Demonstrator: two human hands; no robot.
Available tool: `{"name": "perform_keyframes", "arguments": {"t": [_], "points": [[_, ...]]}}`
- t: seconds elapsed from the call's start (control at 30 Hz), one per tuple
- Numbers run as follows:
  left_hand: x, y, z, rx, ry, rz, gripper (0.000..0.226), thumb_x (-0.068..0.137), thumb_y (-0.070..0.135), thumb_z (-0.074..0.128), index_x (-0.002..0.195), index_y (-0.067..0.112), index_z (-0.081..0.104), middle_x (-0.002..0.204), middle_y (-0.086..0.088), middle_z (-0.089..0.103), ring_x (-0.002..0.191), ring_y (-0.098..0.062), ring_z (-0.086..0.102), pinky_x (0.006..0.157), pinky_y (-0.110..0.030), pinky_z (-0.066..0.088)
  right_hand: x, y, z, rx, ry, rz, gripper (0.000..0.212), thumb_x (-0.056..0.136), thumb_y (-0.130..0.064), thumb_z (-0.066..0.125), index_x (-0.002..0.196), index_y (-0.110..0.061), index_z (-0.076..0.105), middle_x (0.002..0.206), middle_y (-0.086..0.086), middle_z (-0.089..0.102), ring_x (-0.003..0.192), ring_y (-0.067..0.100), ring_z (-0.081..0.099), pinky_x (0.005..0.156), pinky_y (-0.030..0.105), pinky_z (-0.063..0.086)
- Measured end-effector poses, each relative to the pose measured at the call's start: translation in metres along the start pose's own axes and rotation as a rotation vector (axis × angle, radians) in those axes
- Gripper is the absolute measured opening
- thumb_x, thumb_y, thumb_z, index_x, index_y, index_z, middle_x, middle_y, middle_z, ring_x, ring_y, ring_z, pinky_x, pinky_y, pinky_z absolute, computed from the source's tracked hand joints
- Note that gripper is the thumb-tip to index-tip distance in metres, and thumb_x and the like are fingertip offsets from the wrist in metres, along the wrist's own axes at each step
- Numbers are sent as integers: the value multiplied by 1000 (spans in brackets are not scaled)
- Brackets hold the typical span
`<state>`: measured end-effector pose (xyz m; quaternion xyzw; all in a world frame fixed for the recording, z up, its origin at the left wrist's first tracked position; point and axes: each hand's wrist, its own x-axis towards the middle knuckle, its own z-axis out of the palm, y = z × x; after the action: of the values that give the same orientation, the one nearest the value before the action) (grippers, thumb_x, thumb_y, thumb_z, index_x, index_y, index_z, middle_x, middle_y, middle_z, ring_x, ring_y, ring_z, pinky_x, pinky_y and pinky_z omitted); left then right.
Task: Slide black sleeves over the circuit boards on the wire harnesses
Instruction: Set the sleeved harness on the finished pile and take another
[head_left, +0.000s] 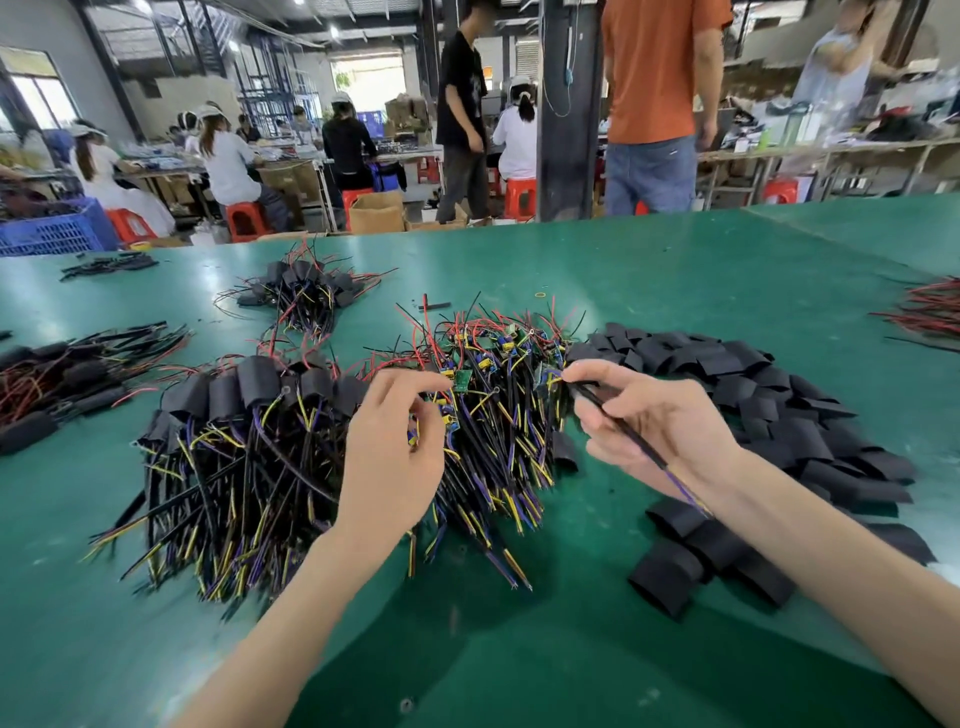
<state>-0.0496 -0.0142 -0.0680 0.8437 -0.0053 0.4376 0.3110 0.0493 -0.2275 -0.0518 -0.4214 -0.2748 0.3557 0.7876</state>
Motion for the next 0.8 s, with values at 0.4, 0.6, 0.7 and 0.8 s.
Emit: {"name": "perform_keyframes", "arguments": {"t": [0.4,0.6,0.7,0.8], "points": [[3,7,7,-1108,-312,-1045,19,93,-1,47,104,-10,60,73,-8,69,54,-11,61,51,-18,51,-12,21,23,-370,-674,411,43,86,-9,63,127,-12,51,99,19,66,65,26,60,56,25,52],[8,-6,1,-882,-339,-981,21,96,-2,45,108,-6,61,68,-2,67,46,-5,44,37,-14,33,3,22,-8,-1093,338,-139,22,85,1,57,86,-19,66,72,0,66,51,9,53,53,24,42],[6,-10,0,-616,-385,-850,21,97,2,47,108,3,65,70,0,70,45,-6,40,36,-15,28,5,18,-32,-1503,229,-173,46,74,15,53,105,-18,62,107,-7,57,89,-1,49,82,12,35],[3,-12,1,-301,-409,-606,21,97,9,50,104,11,70,75,4,71,39,-6,36,38,-14,28,5,22,-45,-1653,-9,-58,48,79,9,57,117,-19,59,123,-9,53,113,9,43,102,26,30]]}}
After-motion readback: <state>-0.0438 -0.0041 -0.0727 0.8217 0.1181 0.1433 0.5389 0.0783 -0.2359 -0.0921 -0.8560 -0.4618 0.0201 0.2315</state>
